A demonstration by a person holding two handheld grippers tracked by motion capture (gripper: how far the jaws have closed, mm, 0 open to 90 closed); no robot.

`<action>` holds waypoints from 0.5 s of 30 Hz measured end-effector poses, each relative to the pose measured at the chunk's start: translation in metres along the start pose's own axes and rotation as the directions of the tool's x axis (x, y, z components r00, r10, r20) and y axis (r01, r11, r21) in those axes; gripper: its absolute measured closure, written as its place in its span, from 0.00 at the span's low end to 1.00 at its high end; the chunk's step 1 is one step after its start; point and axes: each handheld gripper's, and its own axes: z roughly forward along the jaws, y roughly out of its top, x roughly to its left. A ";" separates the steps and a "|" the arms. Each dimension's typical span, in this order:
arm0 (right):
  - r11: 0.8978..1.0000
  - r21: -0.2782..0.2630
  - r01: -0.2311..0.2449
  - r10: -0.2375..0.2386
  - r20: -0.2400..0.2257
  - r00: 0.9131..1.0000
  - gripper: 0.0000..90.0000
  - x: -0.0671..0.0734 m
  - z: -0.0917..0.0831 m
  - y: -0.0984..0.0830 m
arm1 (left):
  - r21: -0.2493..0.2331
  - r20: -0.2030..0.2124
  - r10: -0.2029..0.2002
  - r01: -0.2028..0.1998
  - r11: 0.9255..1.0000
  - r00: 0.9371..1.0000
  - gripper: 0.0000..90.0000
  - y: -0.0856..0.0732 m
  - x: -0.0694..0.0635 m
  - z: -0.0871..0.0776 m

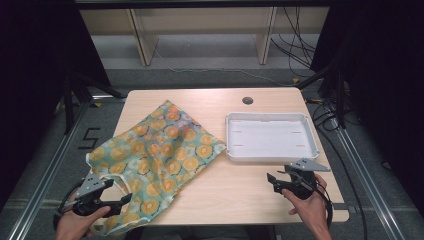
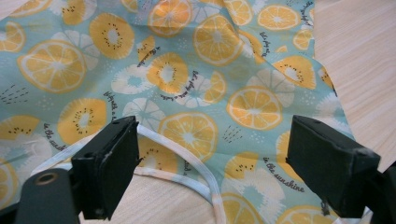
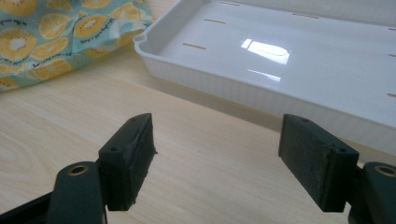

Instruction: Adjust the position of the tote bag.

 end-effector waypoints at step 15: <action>0.998 -0.005 0.056 -0.056 -0.006 0.998 0.30 -0.003 0.003 0.000 | 0.026 0.070 0.016 -0.018 1.000 0.997 0.18 -0.001 -0.015 0.002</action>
